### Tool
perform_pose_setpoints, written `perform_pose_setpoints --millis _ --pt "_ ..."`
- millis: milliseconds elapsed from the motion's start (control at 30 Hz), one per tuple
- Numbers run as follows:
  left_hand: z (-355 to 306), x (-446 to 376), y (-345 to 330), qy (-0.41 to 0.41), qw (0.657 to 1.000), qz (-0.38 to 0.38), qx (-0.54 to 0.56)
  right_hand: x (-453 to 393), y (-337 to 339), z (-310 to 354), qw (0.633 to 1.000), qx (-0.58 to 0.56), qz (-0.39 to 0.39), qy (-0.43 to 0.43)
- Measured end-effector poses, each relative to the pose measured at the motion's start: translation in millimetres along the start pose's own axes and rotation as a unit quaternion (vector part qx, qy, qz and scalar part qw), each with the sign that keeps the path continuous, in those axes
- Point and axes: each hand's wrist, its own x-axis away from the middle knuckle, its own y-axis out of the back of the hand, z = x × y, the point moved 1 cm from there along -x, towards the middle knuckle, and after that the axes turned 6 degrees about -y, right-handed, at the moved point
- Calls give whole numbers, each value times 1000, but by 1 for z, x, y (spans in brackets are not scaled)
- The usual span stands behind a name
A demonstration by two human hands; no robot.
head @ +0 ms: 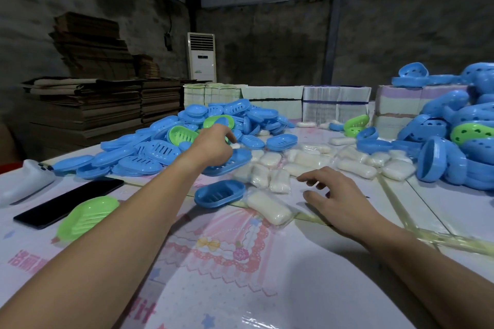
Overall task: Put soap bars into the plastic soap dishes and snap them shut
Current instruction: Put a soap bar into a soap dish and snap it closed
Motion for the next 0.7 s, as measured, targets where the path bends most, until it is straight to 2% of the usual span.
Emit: perform_pose_setpoints --millis 100,200,300,333,400,500,533,600,700 --pt "-8 -5 -16 9 997 -1 72 5 -6 9 998 11 38 38" --pt "-14 -8 -34 27 989 6 145 8 -14 17 986 65 132 82" --pt "-23 -9 -50 56 964 -20 258 9 -18 18 969 133 188 84" --pt "-28 -9 -56 75 943 -32 324 10 -19 18 967 144 196 82" --pt "-38 -4 -67 134 872 -33 470 12 -19 19 965 148 199 87" --pt "-47 5 -78 193 753 21 628 13 -21 25 968 154 177 91" --pt "-48 6 -79 198 726 38 658 13 -24 28 969 162 162 91" --pt "-48 6 -80 197 686 50 699 13 -29 36 972 179 124 94" --pt "-50 10 -79 208 644 58 734 11 -29 38 972 197 96 82"
